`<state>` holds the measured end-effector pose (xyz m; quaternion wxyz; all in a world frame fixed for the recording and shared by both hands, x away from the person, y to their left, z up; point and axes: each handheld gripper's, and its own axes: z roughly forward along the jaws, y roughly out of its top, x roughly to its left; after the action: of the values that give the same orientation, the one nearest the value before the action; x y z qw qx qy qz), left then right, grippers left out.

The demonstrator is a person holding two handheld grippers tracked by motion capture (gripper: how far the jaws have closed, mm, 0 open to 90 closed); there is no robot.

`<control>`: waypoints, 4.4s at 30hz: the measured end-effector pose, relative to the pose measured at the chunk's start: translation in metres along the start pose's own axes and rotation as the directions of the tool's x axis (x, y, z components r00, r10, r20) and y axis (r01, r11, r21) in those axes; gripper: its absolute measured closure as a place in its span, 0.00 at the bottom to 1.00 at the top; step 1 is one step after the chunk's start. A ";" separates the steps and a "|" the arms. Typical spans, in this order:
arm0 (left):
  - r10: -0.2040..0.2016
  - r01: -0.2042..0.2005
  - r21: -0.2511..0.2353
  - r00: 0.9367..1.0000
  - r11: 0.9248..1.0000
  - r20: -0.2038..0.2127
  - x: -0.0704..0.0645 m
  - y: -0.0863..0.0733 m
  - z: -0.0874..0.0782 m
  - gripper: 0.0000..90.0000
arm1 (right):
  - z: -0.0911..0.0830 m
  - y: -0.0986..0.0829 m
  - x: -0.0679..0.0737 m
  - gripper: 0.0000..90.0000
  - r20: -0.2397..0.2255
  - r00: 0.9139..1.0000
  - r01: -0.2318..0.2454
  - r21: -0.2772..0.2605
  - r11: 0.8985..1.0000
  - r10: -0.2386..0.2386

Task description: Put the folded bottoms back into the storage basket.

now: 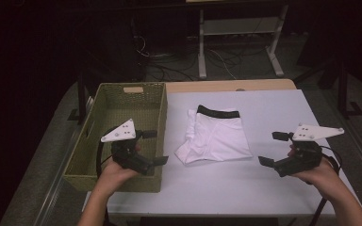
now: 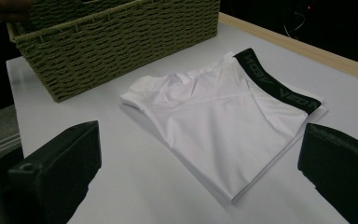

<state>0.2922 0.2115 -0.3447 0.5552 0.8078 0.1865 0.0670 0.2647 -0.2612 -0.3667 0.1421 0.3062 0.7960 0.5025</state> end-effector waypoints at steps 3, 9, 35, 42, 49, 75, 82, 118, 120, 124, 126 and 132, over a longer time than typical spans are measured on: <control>0.000 0.000 0.000 1.000 1.000 0.002 0.000 0.000 0.000 0.02 | 0.000 -0.001 0.000 0.00 -0.001 1.000 0.002 0.001 1.000 -0.002; 0.007 -0.007 -0.013 1.000 1.000 -0.004 -0.001 -0.001 -0.002 0.02 | 0.000 0.001 0.000 0.00 -0.008 1.000 0.006 -0.003 1.000 -0.006; -0.015 0.015 -0.016 1.000 1.000 -0.005 0.001 -0.001 -0.002 0.02 | 0.005 -0.003 0.002 0.00 -0.008 1.000 0.004 0.003 1.000 -0.004; -0.011 0.011 -0.016 1.000 1.000 -0.005 0.000 -0.001 -0.002 0.02 | 0.007 -0.003 0.002 0.00 -0.004 1.000 0.008 0.009 1.000 -0.008; -0.011 0.011 -0.015 1.000 1.000 -0.004 0.000 -0.001 -0.002 0.02 | 0.005 -0.004 0.001 0.00 -0.001 1.000 0.004 0.004 1.000 -0.004; -0.007 0.007 -0.015 1.000 1.000 -0.007 0.000 -0.001 -0.002 0.02 | 0.017 -0.021 -0.007 0.00 0.025 0.999 -0.027 0.059 0.998 0.026; -0.007 0.007 -0.015 1.000 1.000 -0.007 0.000 -0.001 -0.002 0.02 | 0.025 -0.029 -0.008 0.00 0.039 0.999 -0.036 0.088 0.995 0.033; -0.005 0.005 -0.021 1.000 1.000 -0.012 0.000 -0.001 -0.002 0.02 | 0.048 -0.030 -0.020 0.02 0.094 0.993 -0.077 0.125 0.989 0.066; -0.005 0.004 -0.021 1.000 1.000 -0.012 0.000 -0.001 -0.002 0.02 | 0.050 -0.029 -0.021 0.02 0.092 0.994 -0.076 0.126 0.989 0.064; -0.006 0.005 -0.022 1.000 1.000 -0.011 0.000 -0.001 -0.003 0.02 | 0.053 -0.026 -0.022 0.02 0.092 0.994 -0.072 0.133 0.989 0.059; -0.006 0.006 -0.021 1.000 1.000 -0.012 0.000 -0.001 -0.003 0.02 | 0.055 -0.025 -0.023 0.02 0.094 0.994 -0.071 0.134 0.988 0.059; -0.009 0.009 -0.022 1.000 1.000 -0.011 0.000 -0.001 -0.003 0.02 | 0.061 -0.021 -0.027 0.05 0.102 0.993 -0.072 0.137 0.988 0.058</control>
<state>0.2913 0.2143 -0.3447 0.5634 0.8003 0.1926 0.0712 0.3111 -0.2412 -0.4159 0.1427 0.3654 0.8111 0.4338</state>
